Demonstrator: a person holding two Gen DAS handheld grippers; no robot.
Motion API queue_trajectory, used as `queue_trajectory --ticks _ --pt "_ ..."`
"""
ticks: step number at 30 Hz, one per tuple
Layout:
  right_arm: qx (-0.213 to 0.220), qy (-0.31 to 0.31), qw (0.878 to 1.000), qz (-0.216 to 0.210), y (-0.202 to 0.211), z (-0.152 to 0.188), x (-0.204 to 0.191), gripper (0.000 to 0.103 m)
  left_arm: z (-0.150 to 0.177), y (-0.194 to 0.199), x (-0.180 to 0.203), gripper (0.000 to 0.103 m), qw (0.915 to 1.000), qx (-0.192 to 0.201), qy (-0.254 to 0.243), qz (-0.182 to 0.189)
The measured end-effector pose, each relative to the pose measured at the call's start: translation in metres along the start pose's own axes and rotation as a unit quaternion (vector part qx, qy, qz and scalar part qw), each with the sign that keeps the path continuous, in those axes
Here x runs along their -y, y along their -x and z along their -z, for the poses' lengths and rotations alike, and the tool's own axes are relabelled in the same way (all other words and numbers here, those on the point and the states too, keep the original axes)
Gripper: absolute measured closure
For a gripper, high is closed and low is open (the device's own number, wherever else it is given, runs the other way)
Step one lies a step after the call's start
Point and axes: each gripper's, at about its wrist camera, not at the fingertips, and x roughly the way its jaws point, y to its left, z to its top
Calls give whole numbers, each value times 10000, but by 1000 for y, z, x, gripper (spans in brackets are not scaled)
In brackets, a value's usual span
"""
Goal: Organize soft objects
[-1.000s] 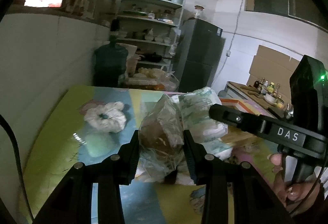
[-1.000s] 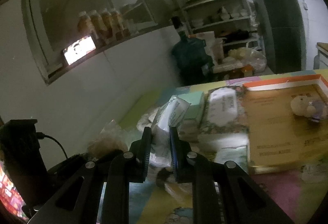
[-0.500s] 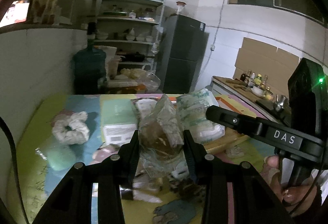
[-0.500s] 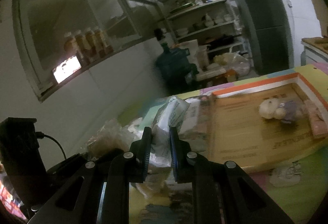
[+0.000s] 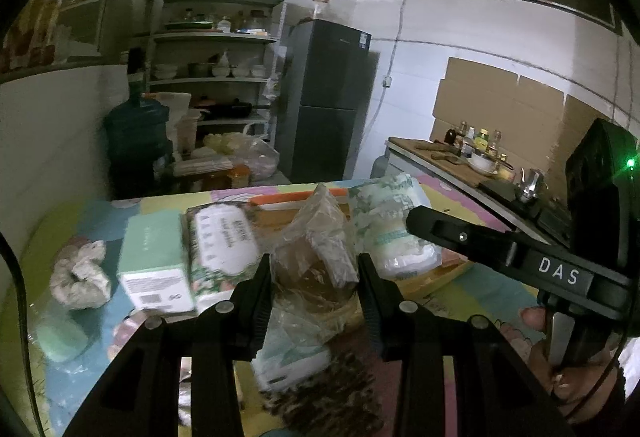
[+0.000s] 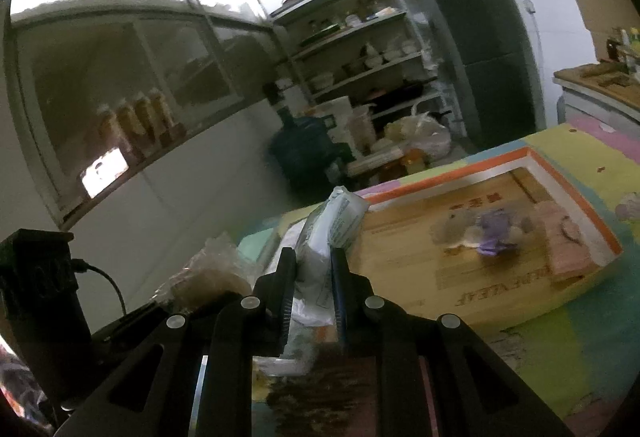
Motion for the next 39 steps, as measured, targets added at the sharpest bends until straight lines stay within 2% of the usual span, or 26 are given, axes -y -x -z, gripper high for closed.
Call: queue_trajectory --ticks 11,23,39 --pt "183 -304 9990 257 15 -7 47 85 -14 -37 30 63 9996 -138 -53 235" --pt "361 -694 9951 603 31 -13 106 85 -19 -82 47 63 9986 -397 115 328" --pt "189 -1043 9916 741 21 -9 155 85 -13 -129 56 63 9957 -833 264 318"
